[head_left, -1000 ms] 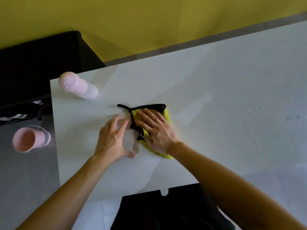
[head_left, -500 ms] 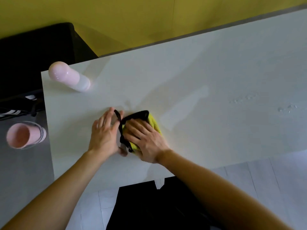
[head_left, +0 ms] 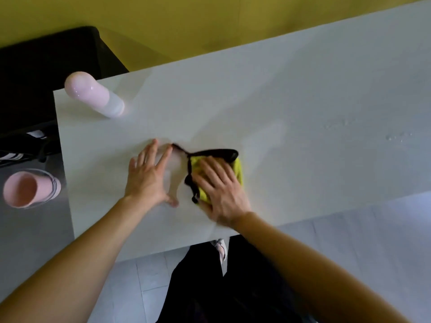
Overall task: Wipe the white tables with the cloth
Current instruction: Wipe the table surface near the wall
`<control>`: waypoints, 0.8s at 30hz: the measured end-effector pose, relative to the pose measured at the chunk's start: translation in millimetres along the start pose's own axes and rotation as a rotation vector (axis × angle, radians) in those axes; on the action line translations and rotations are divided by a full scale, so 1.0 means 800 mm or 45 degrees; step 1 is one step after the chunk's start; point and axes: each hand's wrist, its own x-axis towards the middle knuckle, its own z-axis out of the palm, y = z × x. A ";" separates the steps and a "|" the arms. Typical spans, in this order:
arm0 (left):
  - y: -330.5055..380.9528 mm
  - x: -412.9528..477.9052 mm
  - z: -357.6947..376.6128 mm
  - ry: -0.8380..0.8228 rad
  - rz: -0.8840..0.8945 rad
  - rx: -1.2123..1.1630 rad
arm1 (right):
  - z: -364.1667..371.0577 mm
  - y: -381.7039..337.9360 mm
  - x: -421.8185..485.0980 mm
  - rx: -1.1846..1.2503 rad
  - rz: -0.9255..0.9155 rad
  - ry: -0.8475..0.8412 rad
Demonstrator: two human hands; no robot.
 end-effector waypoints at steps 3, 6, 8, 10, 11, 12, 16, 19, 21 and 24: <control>-0.003 0.002 0.003 0.045 0.030 0.029 | 0.001 0.005 -0.023 -0.010 -0.185 -0.111; -0.002 -0.008 0.001 0.055 0.057 0.024 | -0.048 0.116 -0.004 -0.123 0.133 0.118; 0.007 -0.026 -0.008 0.080 0.061 -0.001 | -0.084 0.182 0.010 -0.191 0.420 0.245; 0.011 -0.044 -0.007 0.112 0.072 -0.024 | -0.095 0.199 0.017 -0.238 0.527 0.244; 0.010 -0.051 -0.003 0.119 0.095 -0.027 | -0.089 0.187 0.017 -0.215 0.511 0.241; 0.007 -0.059 0.001 0.113 0.124 -0.014 | -0.079 0.160 0.013 -0.190 0.503 0.243; -0.008 -0.072 0.020 0.051 0.159 0.061 | 0.013 -0.023 -0.044 -0.081 0.079 0.024; -0.007 -0.071 0.022 0.050 0.169 0.027 | 0.034 -0.042 -0.071 -0.128 -0.339 -0.184; -0.009 -0.070 0.023 0.064 0.180 0.018 | 0.009 0.019 -0.062 -0.149 -0.264 -0.130; -0.012 -0.070 0.024 0.099 0.174 0.001 | -0.047 0.133 -0.033 -0.185 0.221 0.142</control>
